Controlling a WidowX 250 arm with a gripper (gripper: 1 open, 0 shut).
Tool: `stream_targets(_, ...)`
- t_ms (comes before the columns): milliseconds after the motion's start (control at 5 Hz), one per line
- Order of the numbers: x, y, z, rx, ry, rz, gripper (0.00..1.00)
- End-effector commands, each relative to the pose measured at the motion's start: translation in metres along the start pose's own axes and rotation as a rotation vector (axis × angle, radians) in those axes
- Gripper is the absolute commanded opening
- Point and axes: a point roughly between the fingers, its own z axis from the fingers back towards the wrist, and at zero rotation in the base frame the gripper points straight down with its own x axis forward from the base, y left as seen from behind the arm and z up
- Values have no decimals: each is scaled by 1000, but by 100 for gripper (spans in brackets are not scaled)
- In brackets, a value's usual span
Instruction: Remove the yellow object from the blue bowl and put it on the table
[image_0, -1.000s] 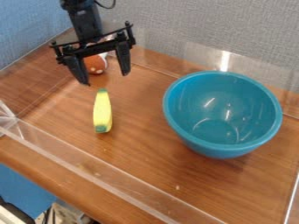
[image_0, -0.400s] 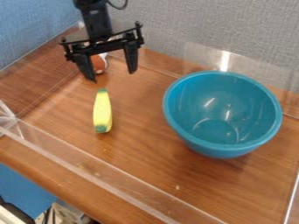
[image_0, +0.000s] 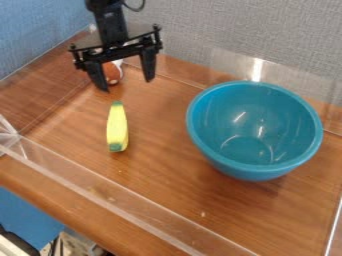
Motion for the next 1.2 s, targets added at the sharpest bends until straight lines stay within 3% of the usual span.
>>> stream_targets(0,15,12,7,5,-40,64,100)
stream_targets(200,20,13,13,16,-51,78,100)
stream_targets(600,11,0,19,15,-56,76,100)
stream_targets(800,9,-8,18,14,-61,71,100)
stream_targets(1000,9,0,6,21,-56,86,100)
